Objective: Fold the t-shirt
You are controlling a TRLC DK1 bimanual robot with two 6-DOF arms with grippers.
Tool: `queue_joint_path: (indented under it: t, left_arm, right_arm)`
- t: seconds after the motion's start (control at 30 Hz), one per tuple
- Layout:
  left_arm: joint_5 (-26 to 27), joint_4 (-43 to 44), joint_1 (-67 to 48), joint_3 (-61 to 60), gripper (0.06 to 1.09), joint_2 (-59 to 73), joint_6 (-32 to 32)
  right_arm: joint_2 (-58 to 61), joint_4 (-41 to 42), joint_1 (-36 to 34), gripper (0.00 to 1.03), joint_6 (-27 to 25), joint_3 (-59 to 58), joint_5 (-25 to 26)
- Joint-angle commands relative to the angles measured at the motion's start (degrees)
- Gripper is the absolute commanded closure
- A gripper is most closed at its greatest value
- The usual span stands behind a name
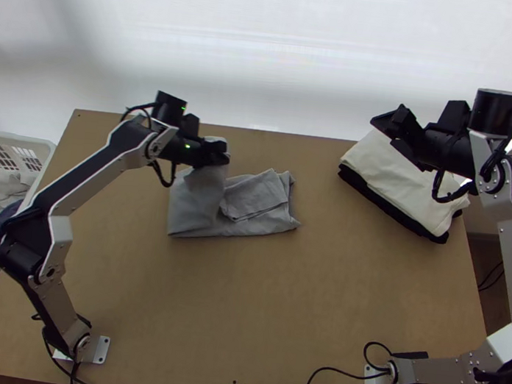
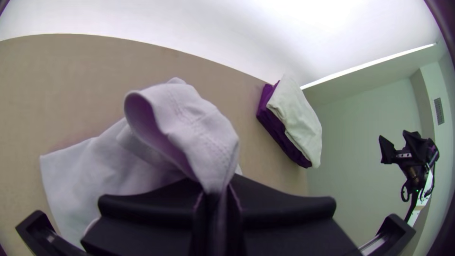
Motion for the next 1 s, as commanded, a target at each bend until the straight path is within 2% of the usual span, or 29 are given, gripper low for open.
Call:
queue_joint_path:
  t: [0.0, 0.4, 0.43, 0.47, 0.53, 0.57, 0.73, 0.97]
  left_arm:
    - [-0.67, 0.78, -1.99, 3.35, 1.05, 2.92, -1.56]
    - [-1.81, 0.08, -8.05, 14.78, 1.04, 14.88, -4.46]
    - [-1.81, -0.10, -8.58, 15.57, 0.97, 15.76, -4.72]
    - [-1.81, -0.28, -9.11, 16.27, 0.77, 16.28, -4.72]
    - [-1.11, -0.63, -10.16, 18.29, 0.13, 17.78, -5.07]
    - [-1.11, -1.59, -10.42, 19.44, 0.10, 18.39, -6.30]
    - [-1.02, -1.42, -11.48, 25.15, 0.10, 20.06, -7.88]
    - [-1.55, -1.07, -8.14, 26.99, 0.10, 18.57, -9.20]
  right_arm:
    - [-0.32, 0.49, -0.03, 0.04, 0.88, -1.10, -0.43]
    - [0.47, 1.28, 0.32, 0.04, 0.97, -1.98, -0.43]
    - [0.47, 1.28, 0.41, 0.04, 0.97, -2.07, -0.43]
    - [0.47, 1.28, 0.41, 0.04, 0.97, -2.24, -0.43]
    - [0.38, 1.28, 0.67, 0.04, 0.97, -2.68, -0.43]
    - [0.38, 1.28, 0.94, 0.04, 0.88, -3.12, -0.43]
    - [0.03, 1.28, 2.34, 0.04, 0.53, -5.41, -0.43]
    - [0.03, 1.45, 3.92, 0.04, 0.09, -7.52, -0.43]
